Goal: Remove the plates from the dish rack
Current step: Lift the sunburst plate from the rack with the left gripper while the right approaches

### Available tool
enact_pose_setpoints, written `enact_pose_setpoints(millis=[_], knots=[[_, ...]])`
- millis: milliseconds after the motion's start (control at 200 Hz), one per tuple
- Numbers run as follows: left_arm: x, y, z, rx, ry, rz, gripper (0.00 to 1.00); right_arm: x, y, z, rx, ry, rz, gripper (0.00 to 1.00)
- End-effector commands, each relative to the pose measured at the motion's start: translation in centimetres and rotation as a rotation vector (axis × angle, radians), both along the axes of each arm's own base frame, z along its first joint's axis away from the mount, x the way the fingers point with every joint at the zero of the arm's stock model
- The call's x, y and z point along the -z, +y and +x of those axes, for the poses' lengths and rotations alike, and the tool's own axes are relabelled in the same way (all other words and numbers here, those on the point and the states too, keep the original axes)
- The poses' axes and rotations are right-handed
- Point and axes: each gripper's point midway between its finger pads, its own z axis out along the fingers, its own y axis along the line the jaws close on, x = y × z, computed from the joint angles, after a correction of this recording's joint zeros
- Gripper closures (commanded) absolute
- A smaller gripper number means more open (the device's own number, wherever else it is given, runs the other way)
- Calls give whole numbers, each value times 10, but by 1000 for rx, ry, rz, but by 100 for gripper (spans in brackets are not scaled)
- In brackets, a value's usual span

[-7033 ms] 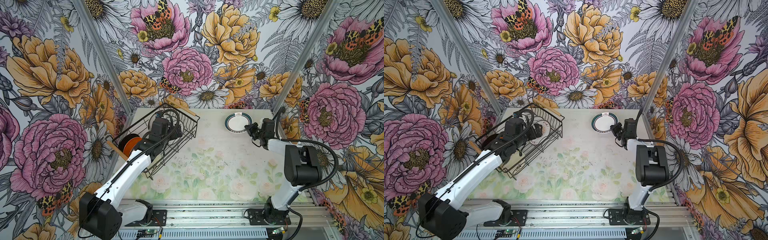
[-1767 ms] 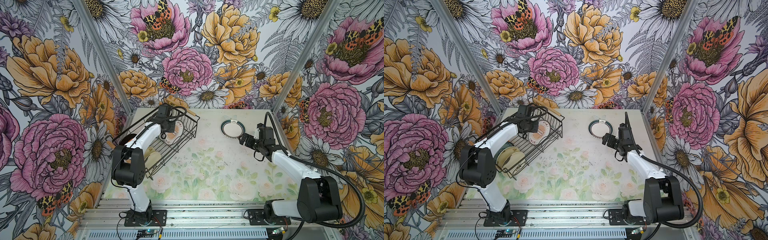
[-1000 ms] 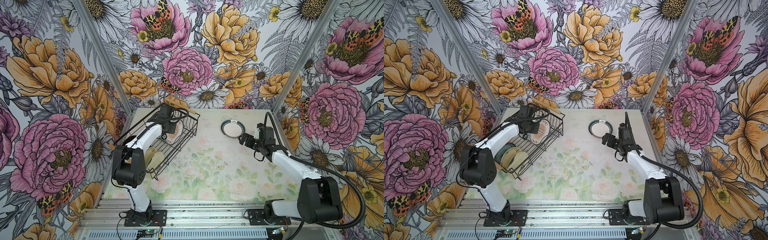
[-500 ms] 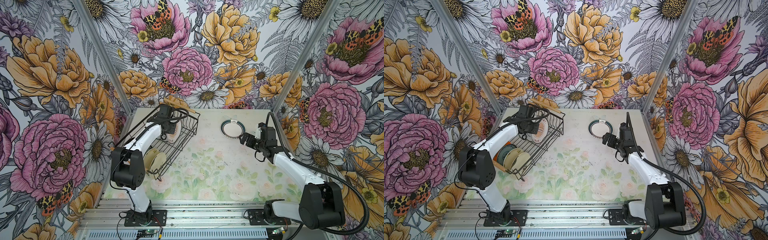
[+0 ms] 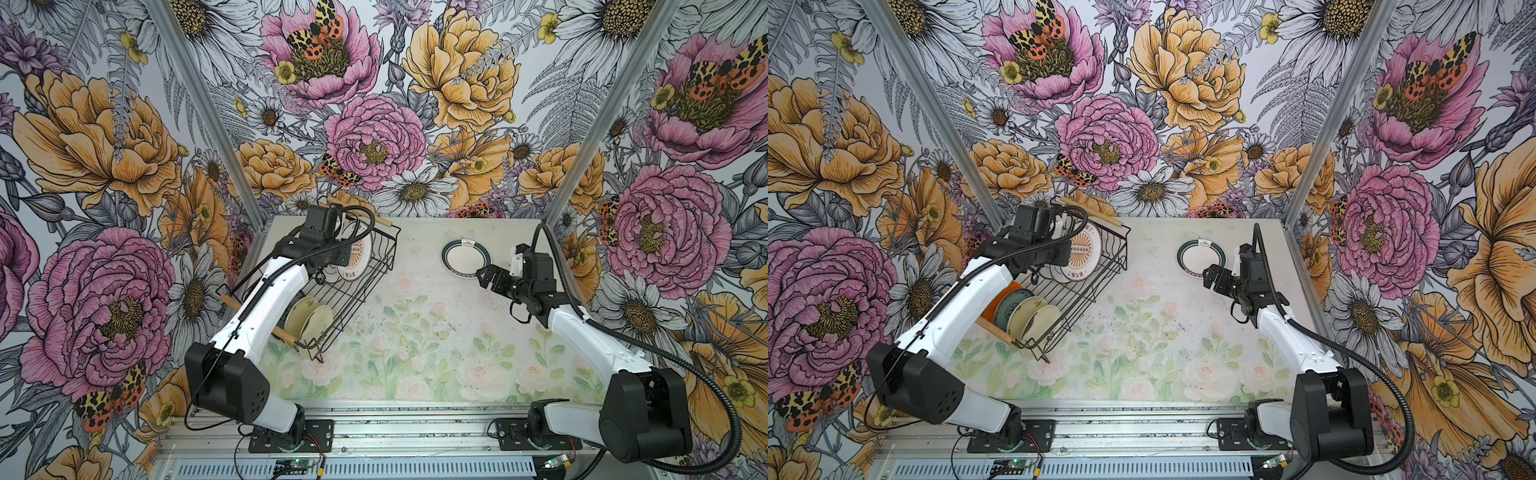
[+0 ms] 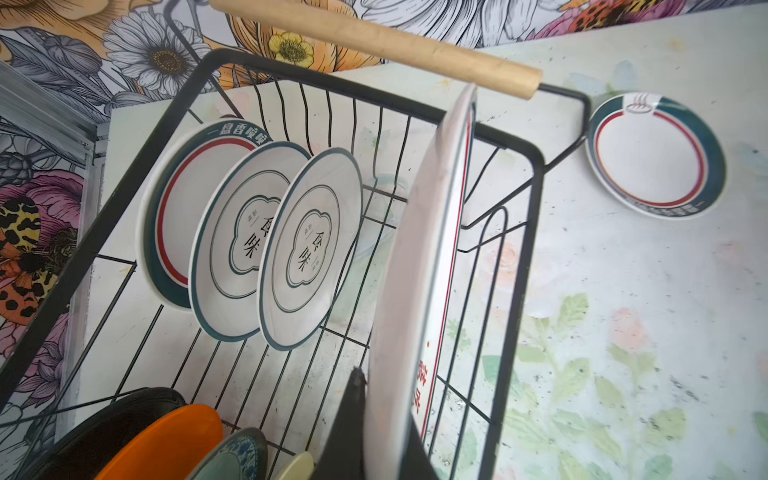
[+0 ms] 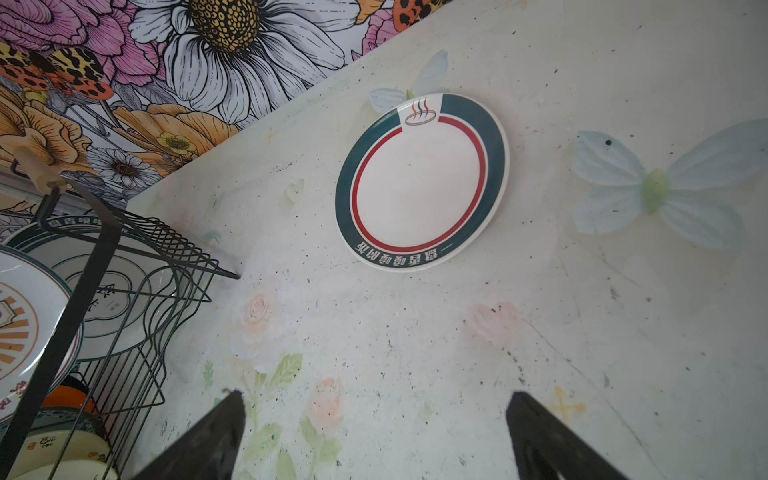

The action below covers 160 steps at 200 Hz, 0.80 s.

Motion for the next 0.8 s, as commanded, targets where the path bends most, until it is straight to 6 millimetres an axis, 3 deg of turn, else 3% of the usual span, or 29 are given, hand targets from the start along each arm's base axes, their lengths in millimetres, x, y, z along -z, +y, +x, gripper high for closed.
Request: enact_pose_setpoints(millis=[0,150,360,465,796], knots=[[-45,-11,-16,-58,-58,-242,96,-47,16,5,-69,-115,57,0],[-53,-33,-31,-116,-9,-436,95,-76,31,0,-131,-186,145,0],[-48,-98,-33,-135,-4,-711,95,-110,57,-3,-192,-318,419,1],[-46,-123,-26,-115,4,-852,97,-113,69,-4,-192,-352,510,1],[-39,-140,-9,-95,12,-1067,98,-115,132,-15,-282,-387,576,1]])
